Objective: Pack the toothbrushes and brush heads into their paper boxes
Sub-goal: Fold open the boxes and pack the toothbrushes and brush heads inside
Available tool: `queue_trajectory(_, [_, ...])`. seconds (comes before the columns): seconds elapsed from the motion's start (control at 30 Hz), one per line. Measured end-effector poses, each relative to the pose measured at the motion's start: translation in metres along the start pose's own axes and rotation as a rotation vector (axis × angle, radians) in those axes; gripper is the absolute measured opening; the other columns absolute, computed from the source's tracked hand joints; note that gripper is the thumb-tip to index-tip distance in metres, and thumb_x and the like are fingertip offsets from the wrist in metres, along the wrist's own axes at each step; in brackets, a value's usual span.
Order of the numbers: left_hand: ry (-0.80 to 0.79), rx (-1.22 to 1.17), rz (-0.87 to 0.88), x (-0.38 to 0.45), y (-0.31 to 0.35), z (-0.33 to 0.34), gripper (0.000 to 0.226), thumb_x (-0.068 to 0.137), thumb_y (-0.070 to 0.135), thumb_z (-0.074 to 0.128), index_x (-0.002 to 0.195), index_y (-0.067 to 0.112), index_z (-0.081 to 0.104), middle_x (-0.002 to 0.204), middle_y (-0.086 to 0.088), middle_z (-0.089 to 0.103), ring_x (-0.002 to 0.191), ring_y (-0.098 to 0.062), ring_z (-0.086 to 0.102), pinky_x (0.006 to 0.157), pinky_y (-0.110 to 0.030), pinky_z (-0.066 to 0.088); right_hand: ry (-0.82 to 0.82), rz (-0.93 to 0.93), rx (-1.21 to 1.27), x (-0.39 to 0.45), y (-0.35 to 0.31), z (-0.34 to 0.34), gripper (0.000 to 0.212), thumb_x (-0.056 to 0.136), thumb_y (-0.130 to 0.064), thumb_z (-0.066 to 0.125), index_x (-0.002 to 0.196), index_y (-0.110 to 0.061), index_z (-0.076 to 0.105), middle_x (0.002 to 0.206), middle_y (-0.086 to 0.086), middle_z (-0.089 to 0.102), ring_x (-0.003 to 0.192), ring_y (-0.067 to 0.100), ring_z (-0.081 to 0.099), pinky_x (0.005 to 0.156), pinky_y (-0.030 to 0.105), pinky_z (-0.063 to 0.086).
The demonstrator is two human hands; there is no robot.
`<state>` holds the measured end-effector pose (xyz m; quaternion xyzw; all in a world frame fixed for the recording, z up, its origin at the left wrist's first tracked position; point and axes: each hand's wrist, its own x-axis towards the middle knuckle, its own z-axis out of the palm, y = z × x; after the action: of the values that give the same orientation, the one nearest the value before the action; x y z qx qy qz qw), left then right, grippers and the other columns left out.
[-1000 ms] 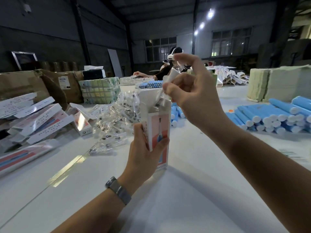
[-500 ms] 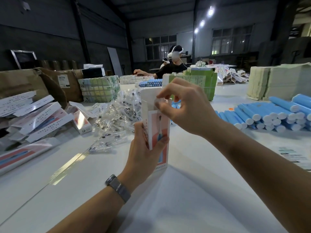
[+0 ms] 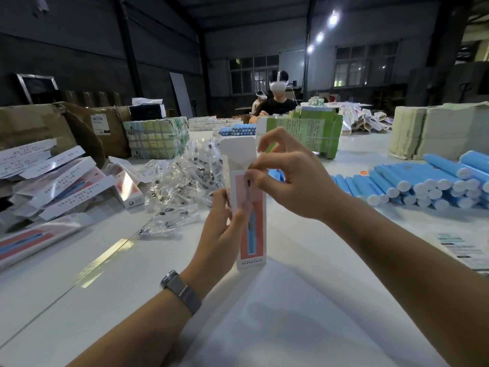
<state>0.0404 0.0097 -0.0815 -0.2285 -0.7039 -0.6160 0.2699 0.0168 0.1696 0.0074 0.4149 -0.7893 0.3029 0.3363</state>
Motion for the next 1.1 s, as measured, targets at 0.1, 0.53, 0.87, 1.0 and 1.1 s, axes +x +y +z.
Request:
queue_trajectory(0.1, [0.092, 0.062, 0.11, 0.004, 0.006, -0.005, 0.035, 0.1, 0.039, 0.048, 0.131, 0.042, 0.031, 0.114, 0.007, 0.059, 0.098, -0.016, 0.069, 0.072, -0.024, 0.058, -0.004, 0.001, 0.025, -0.001, 0.001, 0.005, 0.015, 0.094, -0.023, 0.065, 0.096, -0.012, 0.075, 0.106, -0.005, 0.047, 0.08, 0.014, 0.057, 0.068, 0.02, 0.042])
queue_trajectory(0.53, [0.06, 0.053, 0.144, 0.003, 0.02, -0.013, 0.054, 0.103, 0.021, 0.041, 0.14, 0.059, 0.033, 0.117, 0.028, 0.062, 0.11, -0.005, 0.066, 0.076, -0.018, 0.056, 0.186, 0.235, 0.555, -0.011, -0.002, 0.029, 0.043, 0.086, -0.028, 0.074, 0.113, -0.035, 0.042, 0.09, -0.005, 0.065, 0.074, 0.01, 0.063, 0.066, 0.035, 0.058])
queue_trajectory(0.87, [0.06, 0.017, 0.105, 0.007, 0.021, -0.017, 0.043, 0.101, 0.023, 0.042, 0.119, 0.061, 0.05, 0.105, 0.018, 0.065, 0.099, -0.013, 0.068, 0.074, -0.025, 0.058, 0.005, 0.254, 0.755, -0.011, 0.002, 0.021, 0.04, 0.079, -0.028, 0.072, 0.11, -0.03, 0.046, 0.102, 0.01, 0.069, 0.082, 0.033, 0.068, 0.069, 0.029, 0.057])
queue_trajectory(1.0, [0.05, -0.018, 0.114, 0.005, 0.021, -0.02, 0.044, 0.101, 0.017, 0.041, 0.118, 0.056, 0.051, 0.106, 0.008, 0.063, 0.095, -0.011, 0.069, 0.071, -0.023, 0.058, 0.021, 0.214, 0.741, -0.01, -0.001, 0.022, 0.028, 0.08, -0.029, 0.07, 0.103, -0.029, 0.054, 0.099, -0.003, 0.068, 0.077, 0.013, 0.068, 0.065, 0.022, 0.053])
queue_trajectory(1.1, [0.029, 0.004, 0.124, 0.005, 0.022, -0.019, 0.045, 0.102, 0.016, 0.04, 0.118, 0.056, 0.05, 0.107, 0.016, 0.065, 0.097, -0.012, 0.068, 0.071, -0.024, 0.058, 0.026, 0.206, 0.716, -0.011, 0.001, 0.021, 0.022, 0.083, -0.026, 0.07, 0.102, -0.026, 0.059, 0.101, 0.004, 0.067, 0.082, 0.009, 0.065, 0.065, 0.021, 0.051])
